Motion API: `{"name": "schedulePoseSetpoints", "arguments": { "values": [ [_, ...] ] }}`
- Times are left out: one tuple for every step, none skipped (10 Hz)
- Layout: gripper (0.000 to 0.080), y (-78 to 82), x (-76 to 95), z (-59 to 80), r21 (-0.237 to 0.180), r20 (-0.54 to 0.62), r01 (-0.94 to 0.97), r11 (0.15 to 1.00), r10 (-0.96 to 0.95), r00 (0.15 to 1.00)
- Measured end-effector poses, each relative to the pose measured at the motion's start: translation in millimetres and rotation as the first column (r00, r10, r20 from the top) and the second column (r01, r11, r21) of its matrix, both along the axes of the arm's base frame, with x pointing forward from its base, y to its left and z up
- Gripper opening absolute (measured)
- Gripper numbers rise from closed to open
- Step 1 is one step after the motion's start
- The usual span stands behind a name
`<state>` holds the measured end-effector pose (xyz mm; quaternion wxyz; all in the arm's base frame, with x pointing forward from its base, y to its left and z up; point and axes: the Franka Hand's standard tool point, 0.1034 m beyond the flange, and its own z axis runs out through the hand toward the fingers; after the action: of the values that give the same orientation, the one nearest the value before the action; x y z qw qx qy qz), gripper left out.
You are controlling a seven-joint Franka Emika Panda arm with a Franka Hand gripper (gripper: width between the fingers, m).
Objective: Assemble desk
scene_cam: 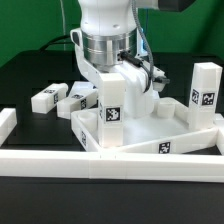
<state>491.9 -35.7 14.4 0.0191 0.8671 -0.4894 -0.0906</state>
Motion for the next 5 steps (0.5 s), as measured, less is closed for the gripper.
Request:
{"name": "schedulePoseSetpoints", "arguments": {
  "values": [
    [0.0097, -4.0, -0.4, 0.1, 0.009, 0.005, -0.066, 0.998, 0.066, 0.998],
    [0.0097, -8.9, -0.2, 0.6, 0.021, 0.010, -0.164, 0.986, 0.164, 0.986],
    [0.0096, -14.7, 2.9, 1.2, 0.029, 0.019, -0.296, 0.955, 0.296, 0.955],
    [0.0096, -13.9, 8.7, 1.2, 0.039, 0.034, -0.393, 0.918, 0.392, 0.919],
    [0.0092, -14.1, 12.2, 0.1, 0.041, 0.054, -0.480, 0.876, 0.478, 0.877]
  ]
}}
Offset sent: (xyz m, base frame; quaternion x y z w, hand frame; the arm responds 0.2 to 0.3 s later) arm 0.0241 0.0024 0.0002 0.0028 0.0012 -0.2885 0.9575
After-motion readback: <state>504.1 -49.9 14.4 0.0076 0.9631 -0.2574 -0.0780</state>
